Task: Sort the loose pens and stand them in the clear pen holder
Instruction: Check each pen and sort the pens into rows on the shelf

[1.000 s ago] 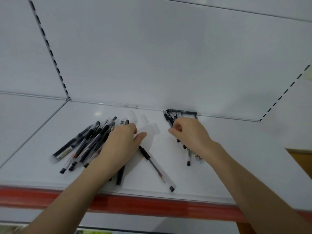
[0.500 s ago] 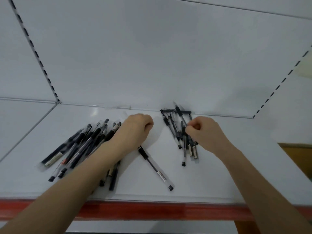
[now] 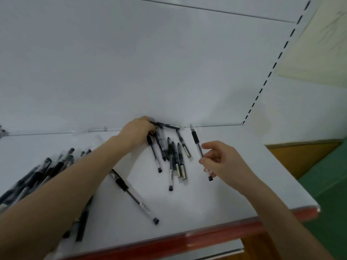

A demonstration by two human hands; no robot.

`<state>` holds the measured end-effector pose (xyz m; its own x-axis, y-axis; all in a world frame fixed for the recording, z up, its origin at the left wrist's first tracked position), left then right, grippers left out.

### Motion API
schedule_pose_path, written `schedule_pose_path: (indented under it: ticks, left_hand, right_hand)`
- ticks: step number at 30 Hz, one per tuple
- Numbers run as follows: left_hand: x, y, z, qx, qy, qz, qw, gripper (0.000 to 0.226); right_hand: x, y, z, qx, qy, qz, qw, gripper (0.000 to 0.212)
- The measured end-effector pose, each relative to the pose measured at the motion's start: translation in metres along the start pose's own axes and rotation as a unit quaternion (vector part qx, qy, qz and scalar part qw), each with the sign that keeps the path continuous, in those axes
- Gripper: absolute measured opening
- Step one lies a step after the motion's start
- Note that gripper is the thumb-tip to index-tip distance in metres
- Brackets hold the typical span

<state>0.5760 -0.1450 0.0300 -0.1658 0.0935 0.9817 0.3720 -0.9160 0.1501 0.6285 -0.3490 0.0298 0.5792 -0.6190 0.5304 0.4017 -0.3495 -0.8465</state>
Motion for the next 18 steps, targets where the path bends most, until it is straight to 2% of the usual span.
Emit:
schedule_pose_path:
  ticks: [4, 8, 11, 15, 18]
  left_hand:
    - [0.003, -0.012, -0.002, 0.018, -0.01, 0.062, 0.998, 0.035]
    - [0.007, -0.033, -0.014, 0.076, -0.015, 0.067, 0.995, 0.039]
    - [0.016, -0.052, -0.025, 0.125, 0.0, 0.066, 0.99, 0.026]
    - [0.047, -0.05, -0.053, 0.13, 0.108, -0.136, 0.976, 0.021]
    - [0.066, -0.04, -0.085, 0.119, 0.167, -0.33, 0.921, 0.017]
  right_hand:
    - [-0.007, -0.001, 0.002, -0.004, -0.016, 0.015, 1.0, 0.023]
    - [-0.019, -0.01, 0.005, -0.002, -0.043, 0.026, 0.999, 0.021]
    - [-0.028, -0.02, 0.007, 0.004, -0.046, 0.034, 0.998, 0.021]
    - [-0.036, -0.041, 0.01, 0.042, -0.024, 0.035, 0.998, 0.014]
    - [-0.041, -0.072, 0.001, 0.127, -0.022, 0.028, 0.991, 0.014]
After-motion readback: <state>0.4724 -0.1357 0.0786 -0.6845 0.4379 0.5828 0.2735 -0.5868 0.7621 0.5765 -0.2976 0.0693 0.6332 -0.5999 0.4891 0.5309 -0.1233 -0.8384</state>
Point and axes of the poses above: each hand's wrist, its own z-axis towards the middle knuckle, its own x-axis out of the back of the hand, y = z × x, the point moved 10 cm from there along z, towards the middle knuckle, and after that the axes turned 2 degrees about y, right-handed, at the moved point
